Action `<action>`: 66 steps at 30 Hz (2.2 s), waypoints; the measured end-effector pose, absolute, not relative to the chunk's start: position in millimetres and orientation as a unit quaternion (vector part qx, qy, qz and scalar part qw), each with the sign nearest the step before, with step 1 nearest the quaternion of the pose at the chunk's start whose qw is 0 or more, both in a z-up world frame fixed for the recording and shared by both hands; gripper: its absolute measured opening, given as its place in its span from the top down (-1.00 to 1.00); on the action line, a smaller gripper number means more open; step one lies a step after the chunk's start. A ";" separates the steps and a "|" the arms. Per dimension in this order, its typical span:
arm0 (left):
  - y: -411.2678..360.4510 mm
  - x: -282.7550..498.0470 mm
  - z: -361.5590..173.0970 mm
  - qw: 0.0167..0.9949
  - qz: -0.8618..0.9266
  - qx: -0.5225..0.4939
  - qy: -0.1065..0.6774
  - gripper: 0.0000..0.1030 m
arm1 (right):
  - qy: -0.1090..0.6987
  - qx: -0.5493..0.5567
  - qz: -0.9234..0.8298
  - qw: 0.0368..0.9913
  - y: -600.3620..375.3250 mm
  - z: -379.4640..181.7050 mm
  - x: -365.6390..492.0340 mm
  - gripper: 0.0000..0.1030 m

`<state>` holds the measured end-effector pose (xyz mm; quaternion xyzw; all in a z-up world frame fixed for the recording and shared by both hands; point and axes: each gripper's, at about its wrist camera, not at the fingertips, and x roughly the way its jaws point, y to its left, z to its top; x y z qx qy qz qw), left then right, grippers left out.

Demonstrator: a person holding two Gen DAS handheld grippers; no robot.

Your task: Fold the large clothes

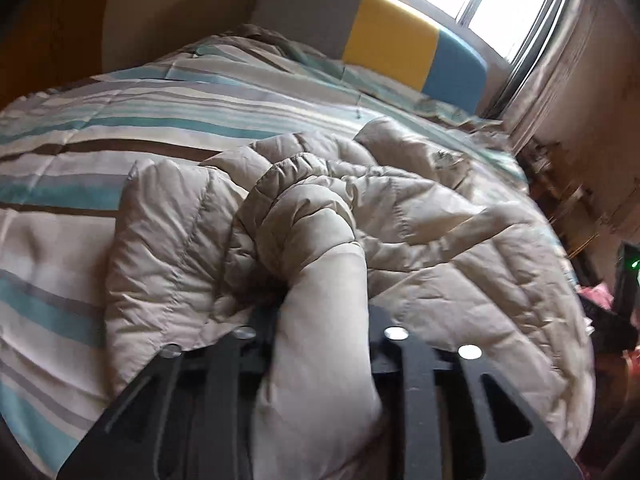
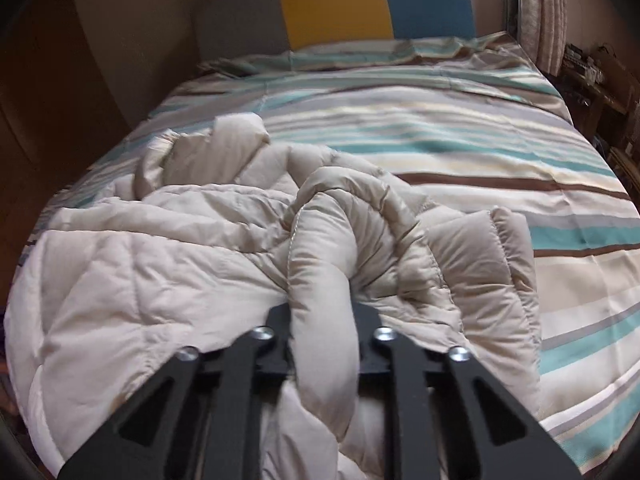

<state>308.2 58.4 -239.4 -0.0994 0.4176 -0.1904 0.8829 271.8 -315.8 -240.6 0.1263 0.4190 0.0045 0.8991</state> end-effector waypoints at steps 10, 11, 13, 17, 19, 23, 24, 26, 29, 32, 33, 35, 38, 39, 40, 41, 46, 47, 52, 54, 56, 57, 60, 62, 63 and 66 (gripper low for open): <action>73.0 295.4 -160.8 0.935 -0.159 -0.157 0.276 0.76 | 0.310 0.146 0.000 0.939 -331.9 -162.6 267.3 0.86; 70.8 298.4 -151.2 0.940 -0.156 -0.153 0.263 0.76 | 0.306 0.145 -0.001 0.941 -332.5 -158.7 270.5 0.86; 63.6 310.7 -138.5 0.945 -0.153 -0.139 0.255 0.76 | 0.299 0.140 -0.006 0.944 -333.3 -151.8 282.5 0.86; 52.3 339.1 -130.9 0.952 -0.128 -0.118 0.253 0.76 | 0.293 0.146 -0.014 0.945 -339.3 -149.8 310.0 0.85; 45.0 352.6 -131.0 0.956 -0.112 -0.103 0.250 0.76 | 0.288 0.133 -0.023 0.948 -337.1 -151.1 324.9 0.84; 26.5 381.0 -139.2 0.962 -0.078 -0.059 0.254 0.75 | 0.299 0.118 -0.037 0.946 -337.8 -165.0 354.0 0.82; 23.8 389.9 -143.7 0.962 -0.070 -0.052 0.260 0.75 | 0.306 0.119 -0.039 0.944 -339.0 -172.5 363.4 0.81; 18.0 403.0 -155.4 0.958 -0.062 -0.041 0.276 0.75 | 0.320 0.116 -0.044 0.939 -339.2 -186.7 375.6 0.79; 9.9 420.6 -178.7 0.952 -0.045 -0.019 0.303 0.72 | 0.346 0.116 -0.048 0.930 -340.3 -212.6 393.9 0.74; 7.6 434.2 -202.5 0.942 -0.033 -0.011 0.333 0.66 | 0.362 0.118 -0.051 0.923 -341.9 -232.5 402.5 0.65; 8.4 436.3 -207.4 0.941 -0.031 -0.011 0.338 0.63 | 0.368 0.111 -0.055 0.922 -342.0 -237.9 406.0 0.62; 9.2 441.9 -218.3 0.936 -0.026 -0.009 0.350 0.57 | 0.373 0.105 -0.060 0.920 -341.1 -246.0 409.4 0.55; 9.0 452.4 -231.5 0.929 -0.027 -0.007 0.370 0.42 | 0.386 0.111 -0.068 0.913 -343.2 -260.5 414.3 0.40; 8.8 455.8 -235.1 0.926 -0.028 -0.009 0.377 0.34 | 0.394 0.119 -0.069 0.909 -345.2 -266.0 416.6 0.37; 10.0 460.3 -239.8 0.922 -0.030 -0.012 0.386 0.28 | 0.396 0.123 -0.071 0.907 -346.5 -268.1 416.3 0.35; 9.8 463.1 -243.6 0.919 -0.031 -0.015 0.392 0.20 | 0.396 0.127 -0.072 0.907 -346.9 -270.1 416.8 0.32; 17.1 470.6 -254.8 0.913 -0.035 -0.041 0.404 0.03 | 0.400 0.119 -0.083 0.905 -343.9 -277.9 418.1 0.21; 17.1 470.0 -254.9 0.914 -0.034 -0.040 0.403 0.02 | 0.401 0.116 -0.084 0.905 -343.6 -278.5 418.8 0.19; 16.6 467.5 -250.5 0.913 -0.012 -0.035 0.405 -0.32 | 0.403 0.103 -0.094 0.904 -340.3 -280.3 419.5 0.09; 17.3 463.2 -243.6 0.911 0.002 -0.030 0.410 -0.46 | 0.404 0.098 -0.099 0.904 -339.5 -280.2 419.7 0.05; 18.9 454.0 -231.0 0.913 0.007 -0.036 0.406 -0.46 | 0.406 0.096 -0.102 0.903 -338.9 -280.2 419.6 0.01; 20.0 445.9 -222.2 0.918 0.010 -0.046 0.394 -0.46 | 0.406 0.095 -0.104 0.903 -338.5 -280.2 419.4 0.00; 16.5 415.2 -190.1 0.935 0.009 -0.101 0.341 -0.46 | 0.406 0.091 -0.107 0.903 -336.6 -279.8 419.4 -0.02; -1.3 404.5 -171.2 0.940 -0.019 -0.124 0.318 -0.46 | 0.405 0.091 -0.108 0.903 -336.8 -279.4 418.6 -0.04; -15.5 404.9 -164.8 0.941 -0.034 -0.120 0.314 -0.46 | 0.405 0.090 -0.109 0.903 -336.6 -279.4 418.1 -0.04; -55.5 414.1 -163.4 0.945 -0.049 -0.069 0.315 -0.47 | 0.405 0.086 -0.112 0.904 -335.7 -279.0 417.0 -0.06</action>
